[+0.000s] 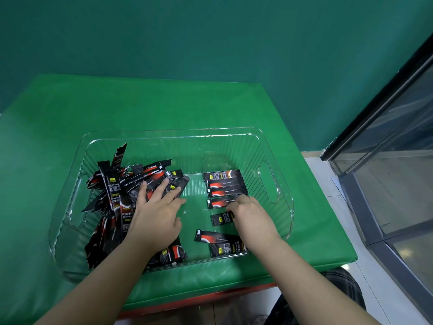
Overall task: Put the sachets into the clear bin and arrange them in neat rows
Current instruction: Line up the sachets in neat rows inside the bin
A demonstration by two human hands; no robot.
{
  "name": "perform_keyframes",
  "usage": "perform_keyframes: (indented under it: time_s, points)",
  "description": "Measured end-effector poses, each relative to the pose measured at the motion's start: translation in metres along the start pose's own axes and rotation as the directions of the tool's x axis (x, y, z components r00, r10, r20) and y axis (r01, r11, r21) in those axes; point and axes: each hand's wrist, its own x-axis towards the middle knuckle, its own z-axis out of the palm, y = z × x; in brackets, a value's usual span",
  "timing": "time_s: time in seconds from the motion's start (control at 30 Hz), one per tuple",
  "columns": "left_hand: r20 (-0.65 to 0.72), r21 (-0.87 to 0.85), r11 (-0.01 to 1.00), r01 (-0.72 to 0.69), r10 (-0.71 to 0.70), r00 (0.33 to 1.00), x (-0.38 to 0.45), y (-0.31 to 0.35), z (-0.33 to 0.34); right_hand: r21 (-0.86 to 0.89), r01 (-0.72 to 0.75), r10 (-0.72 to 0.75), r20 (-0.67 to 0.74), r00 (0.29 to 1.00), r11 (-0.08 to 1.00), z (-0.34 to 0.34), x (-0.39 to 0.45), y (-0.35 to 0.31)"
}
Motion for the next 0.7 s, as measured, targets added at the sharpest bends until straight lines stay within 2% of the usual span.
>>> perform_keyframes:
  time_s: [0.07, 0.13, 0.27, 0.33, 0.7]
  points:
    - [-0.006, 0.001, 1.000, 0.012, -0.012, 1.000, -0.001, 0.001, -0.001, 0.026, 0.013, -0.012, -0.028, 1.000, 1.000, -0.002, -0.003, -0.003]
    - [-0.009, 0.002, 1.000, 0.021, -0.021, 1.000, -0.001, 0.001, -0.002, 0.090, 0.019, -0.020, 0.016, 1.000, 0.996, -0.007, -0.010, -0.012]
    - [-0.008, 0.011, 1.000, 0.021, -0.021, 1.000, 0.000, 0.002, -0.003, 0.079, -0.107, 0.080, 0.294, 0.952, 0.991, -0.014, -0.021, -0.030]
    - [0.001, 0.009, 1.000, 0.018, -0.018, 1.000, 0.000, 0.002, -0.003, 0.072, -0.145, 0.109, 0.370, 0.923, 0.987, -0.014, -0.021, -0.032]
    - [-0.030, -0.023, 0.999, 0.040, -0.041, 0.999, 0.000, 0.005, -0.003, 0.077, -0.169, 0.113, 0.478, 0.871, 0.983, -0.016, -0.016, -0.034]
